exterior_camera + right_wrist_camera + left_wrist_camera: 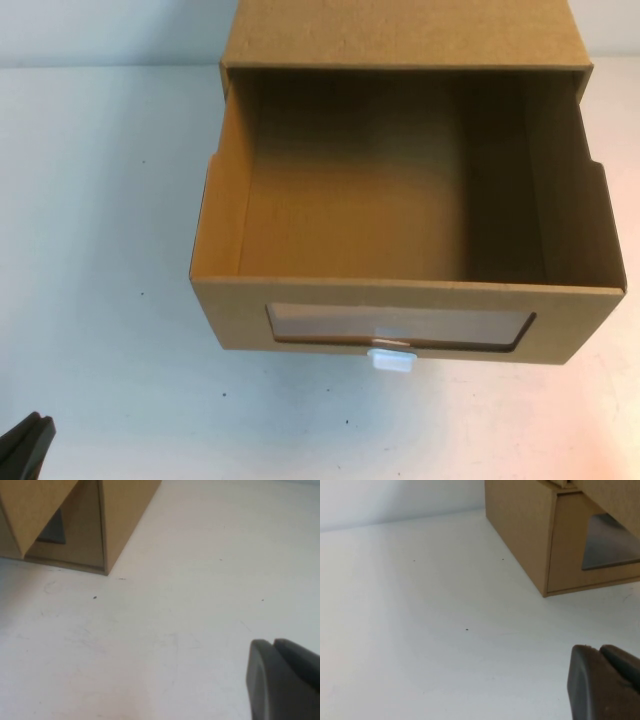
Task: Open the shoe box
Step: 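Pull the top drawer of the cardboard box fully open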
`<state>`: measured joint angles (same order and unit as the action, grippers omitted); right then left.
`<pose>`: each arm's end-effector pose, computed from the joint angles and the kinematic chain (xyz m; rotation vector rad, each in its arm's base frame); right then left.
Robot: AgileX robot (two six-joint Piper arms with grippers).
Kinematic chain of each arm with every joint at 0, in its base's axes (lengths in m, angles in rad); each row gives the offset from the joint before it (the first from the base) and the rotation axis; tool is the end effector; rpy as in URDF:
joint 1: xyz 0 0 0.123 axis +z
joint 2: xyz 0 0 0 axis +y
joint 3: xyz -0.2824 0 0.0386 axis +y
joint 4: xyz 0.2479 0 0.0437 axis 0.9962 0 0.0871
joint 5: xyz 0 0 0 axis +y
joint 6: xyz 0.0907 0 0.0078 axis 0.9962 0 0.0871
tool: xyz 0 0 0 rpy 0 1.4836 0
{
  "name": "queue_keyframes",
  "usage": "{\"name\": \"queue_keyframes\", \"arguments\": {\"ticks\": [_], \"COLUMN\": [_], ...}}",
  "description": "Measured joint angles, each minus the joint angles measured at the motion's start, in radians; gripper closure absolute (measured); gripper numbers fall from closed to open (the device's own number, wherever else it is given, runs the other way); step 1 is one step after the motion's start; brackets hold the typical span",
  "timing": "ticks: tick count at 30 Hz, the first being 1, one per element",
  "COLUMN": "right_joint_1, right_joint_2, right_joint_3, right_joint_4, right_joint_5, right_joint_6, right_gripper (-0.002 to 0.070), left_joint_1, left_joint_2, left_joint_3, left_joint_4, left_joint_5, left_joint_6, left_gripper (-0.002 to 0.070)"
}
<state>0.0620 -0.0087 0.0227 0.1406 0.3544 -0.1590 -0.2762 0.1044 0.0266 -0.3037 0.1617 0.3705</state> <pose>0.0528 0.0077 0.1743 -0.1162 1.8454 0.0694 0.0601 -0.0216 0.1837 0.3402 1.7398 -0.1915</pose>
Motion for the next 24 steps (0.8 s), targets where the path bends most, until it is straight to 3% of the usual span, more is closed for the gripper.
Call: {"name": "queue_keyframes", "arguments": {"ticks": [24], "right_joint_1": [0.0], "right_joint_2": [0.0], "right_joint_3": [0.0], "right_joint_4": [0.054], "right_joint_5": [0.002], "right_joint_6": [0.001], "right_gripper": [0.0689], "left_joint_1": [0.0], "left_joint_2": [0.0], "left_joint_3": [0.0], "left_joint_4": [0.036], "left_joint_5": [-0.004], "left_joint_6": [0.009], "left_gripper": [0.0679]}}
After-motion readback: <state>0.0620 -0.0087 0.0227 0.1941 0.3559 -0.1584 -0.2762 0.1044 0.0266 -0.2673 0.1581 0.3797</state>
